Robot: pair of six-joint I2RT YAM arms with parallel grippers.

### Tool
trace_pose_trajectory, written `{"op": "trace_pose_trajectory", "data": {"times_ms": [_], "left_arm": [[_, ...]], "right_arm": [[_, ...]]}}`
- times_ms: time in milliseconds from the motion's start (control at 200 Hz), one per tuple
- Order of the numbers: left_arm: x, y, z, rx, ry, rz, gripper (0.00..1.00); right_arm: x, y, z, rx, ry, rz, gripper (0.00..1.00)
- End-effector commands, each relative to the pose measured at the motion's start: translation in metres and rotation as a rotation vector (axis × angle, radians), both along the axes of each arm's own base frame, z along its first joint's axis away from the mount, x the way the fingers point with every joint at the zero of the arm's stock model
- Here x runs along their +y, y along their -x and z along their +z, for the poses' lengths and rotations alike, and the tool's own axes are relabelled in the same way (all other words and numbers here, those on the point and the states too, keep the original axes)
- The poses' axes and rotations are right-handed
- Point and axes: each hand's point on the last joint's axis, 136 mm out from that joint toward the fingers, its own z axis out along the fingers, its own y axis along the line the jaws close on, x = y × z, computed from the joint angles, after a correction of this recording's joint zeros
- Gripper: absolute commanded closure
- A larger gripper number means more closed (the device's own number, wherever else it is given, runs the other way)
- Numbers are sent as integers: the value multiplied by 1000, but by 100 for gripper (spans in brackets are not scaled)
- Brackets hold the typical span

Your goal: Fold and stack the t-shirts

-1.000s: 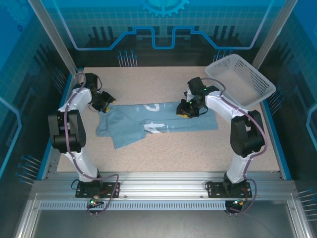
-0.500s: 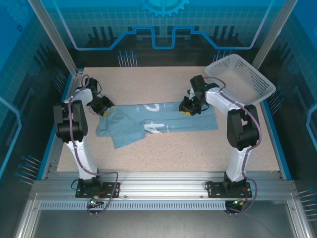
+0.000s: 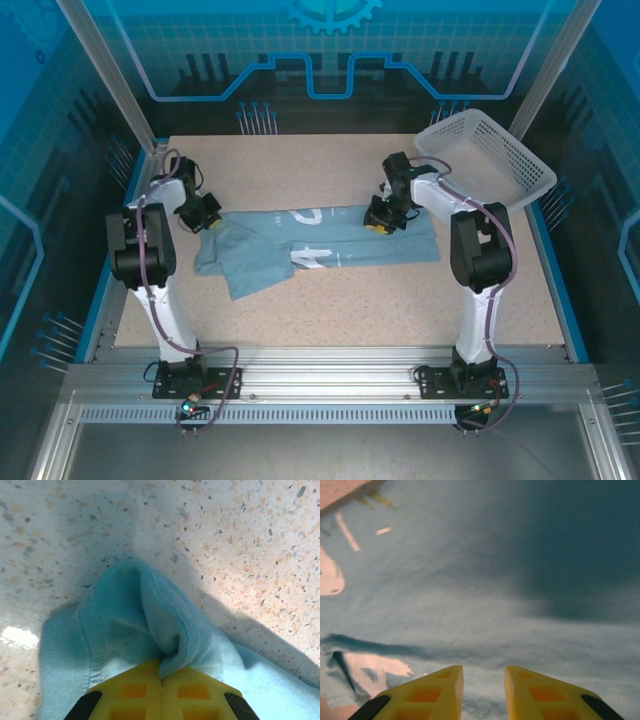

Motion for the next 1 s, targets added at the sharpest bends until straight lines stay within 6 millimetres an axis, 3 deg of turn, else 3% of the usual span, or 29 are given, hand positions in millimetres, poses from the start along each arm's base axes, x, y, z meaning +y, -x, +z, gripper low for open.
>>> {"op": "trace_pose_trajectory", "data": {"times_ms": [0, 315, 435, 555, 635, 730, 885, 995], "left_arm": [[14, 13, 20, -9, -37, 26, 100], [16, 29, 26, 29, 12, 85, 100], [11, 33, 30, 37, 41, 101, 76], [7, 44, 49, 11, 39, 128, 56], [-4, 62, 64, -10, 53, 162, 52], [-34, 96, 62, 20, 67, 168, 52], [-77, 161, 30, 113, 110, 229, 53], [-81, 195, 3, 217, 79, 275, 54]], "right_arm": [[-9, -6, -4, 33, 37, -32, 71], [-17, -7, -28, 105, 105, -33, 72], [-15, -8, -20, 72, 103, -12, 71], [-8, -12, 2, -4, 88, 30, 70], [0, -13, 17, -54, 77, 66, 69], [11, -11, 29, -89, 59, 107, 68], [24, -6, 37, -97, 21, 122, 68], [29, -1, 39, -92, -12, 114, 68]]}}
